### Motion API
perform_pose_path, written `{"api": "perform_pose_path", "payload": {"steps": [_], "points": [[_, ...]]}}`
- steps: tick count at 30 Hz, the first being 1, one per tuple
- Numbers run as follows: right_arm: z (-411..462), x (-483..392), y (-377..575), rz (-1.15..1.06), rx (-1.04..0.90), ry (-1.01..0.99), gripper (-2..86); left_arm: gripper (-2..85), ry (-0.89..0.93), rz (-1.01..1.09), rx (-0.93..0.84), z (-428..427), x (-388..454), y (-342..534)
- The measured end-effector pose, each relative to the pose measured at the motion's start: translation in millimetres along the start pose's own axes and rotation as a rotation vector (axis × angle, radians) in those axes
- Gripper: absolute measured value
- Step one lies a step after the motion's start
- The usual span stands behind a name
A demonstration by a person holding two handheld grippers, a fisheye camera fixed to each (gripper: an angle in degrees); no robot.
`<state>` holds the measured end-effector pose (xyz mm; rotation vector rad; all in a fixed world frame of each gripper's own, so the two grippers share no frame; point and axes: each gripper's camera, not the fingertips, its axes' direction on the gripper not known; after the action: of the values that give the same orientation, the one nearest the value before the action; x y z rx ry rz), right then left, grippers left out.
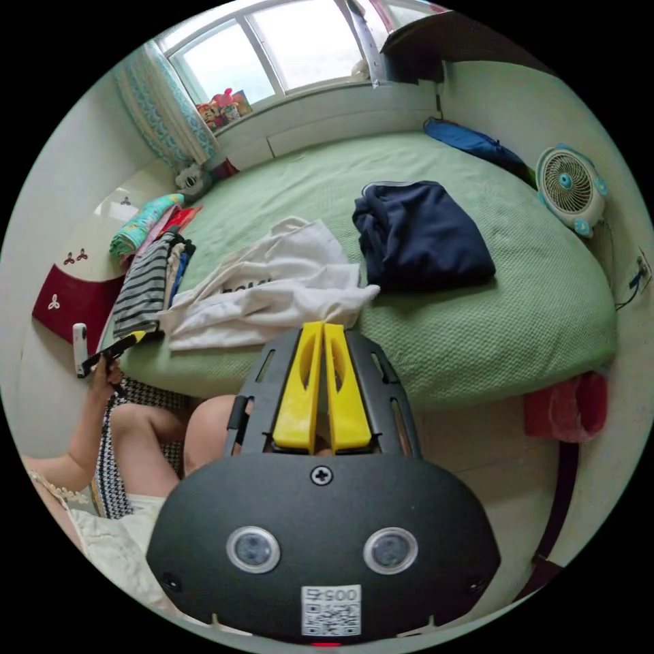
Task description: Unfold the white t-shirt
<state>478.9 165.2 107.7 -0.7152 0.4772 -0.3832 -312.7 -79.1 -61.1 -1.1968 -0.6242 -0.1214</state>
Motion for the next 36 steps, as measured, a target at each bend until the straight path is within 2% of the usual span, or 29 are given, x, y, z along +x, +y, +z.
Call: {"api": "perform_pose_path", "payload": {"steps": [8,14,17,21,28,30,32,36], "points": [[-58.4,-18.3,53.0,-0.102,0.006,0.028,-1.1,10.1,-0.02,0.062,0.056,-6.9,30.3,7.6],[-71.9,-8.7,79.0,-0.068,0.003,0.064,-0.8,13.6,-0.175,0.093,0.028,20.1,46.7,-7.8],[-72.7,3.6,85.2,-0.014,-0.002,0.061,0.0,13.1,-0.199,0.084,0.01,28.2,51.0,-12.2],[-53.1,23.8,82.4,0.064,0.004,0.076,7.0,7.9,-0.203,0.08,-0.012,31.4,62.4,-8.9],[8.3,32.9,82.2,0.016,-0.087,0.072,11.3,5.0,-0.303,0.167,-0.037,24.6,84.9,4.7],[22.8,40.0,86.5,0.04,-0.154,0.049,11.2,4.4,-0.272,0.175,-0.052,21.2,85.3,8.2],[28.7,46.1,91.1,0.069,-0.144,0.063,10.9,4.0,-0.267,0.168,-0.065,19.9,83.6,10.3],[30.7,54.0,94.8,0.126,-0.157,0.025,0.1,2.8,-0.226,0.151,-0.092,16.7,80.1,17.5]]}}
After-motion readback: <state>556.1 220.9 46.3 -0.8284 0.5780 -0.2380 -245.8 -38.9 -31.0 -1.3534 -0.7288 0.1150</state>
